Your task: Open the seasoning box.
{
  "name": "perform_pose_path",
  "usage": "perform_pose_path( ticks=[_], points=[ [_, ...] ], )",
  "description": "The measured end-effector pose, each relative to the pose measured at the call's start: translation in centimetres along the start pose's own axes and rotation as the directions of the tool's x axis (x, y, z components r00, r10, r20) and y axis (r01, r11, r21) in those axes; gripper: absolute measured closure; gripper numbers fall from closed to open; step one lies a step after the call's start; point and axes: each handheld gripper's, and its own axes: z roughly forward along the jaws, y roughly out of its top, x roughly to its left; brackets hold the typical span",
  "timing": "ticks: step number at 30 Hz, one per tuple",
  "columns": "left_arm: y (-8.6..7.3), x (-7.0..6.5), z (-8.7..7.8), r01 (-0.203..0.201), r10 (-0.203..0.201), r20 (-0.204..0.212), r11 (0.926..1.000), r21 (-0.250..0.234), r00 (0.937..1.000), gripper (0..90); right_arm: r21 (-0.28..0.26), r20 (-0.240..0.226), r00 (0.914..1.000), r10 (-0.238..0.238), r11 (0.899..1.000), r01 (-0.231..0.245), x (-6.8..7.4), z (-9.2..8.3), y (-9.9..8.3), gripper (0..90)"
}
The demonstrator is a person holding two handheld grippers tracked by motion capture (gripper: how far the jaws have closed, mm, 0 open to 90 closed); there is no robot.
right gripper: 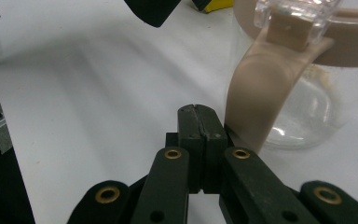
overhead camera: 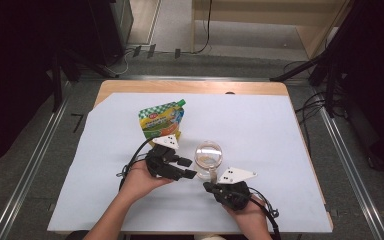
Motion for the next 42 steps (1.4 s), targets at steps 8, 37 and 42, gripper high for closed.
perform_pose_path(
  ticks=[8,37,42],
  points=[
    [0.0,0.1,0.0,-0.006,0.006,-0.006,1.0000,0.003,1.0000,48.7,-0.002,0.009,0.9999,0.006,1.000,-0.006,0.1,0.0,0.0,90.0],
    [-0.1,0.1,0.3,-0.009,0.009,-0.010,0.9999,0.007,0.9999,44.4,-0.022,0.111,0.9901,0.086,0.996,-0.084,-3.9,-2.6,-0.5,90.0],
    [0.0,0.0,0.4,-0.009,0.009,-0.010,0.9999,0.006,0.9999,43.9,-0.030,0.106,0.9877,0.115,0.993,-0.112,-5.2,-2.9,-0.7,90.0]
  ],
)
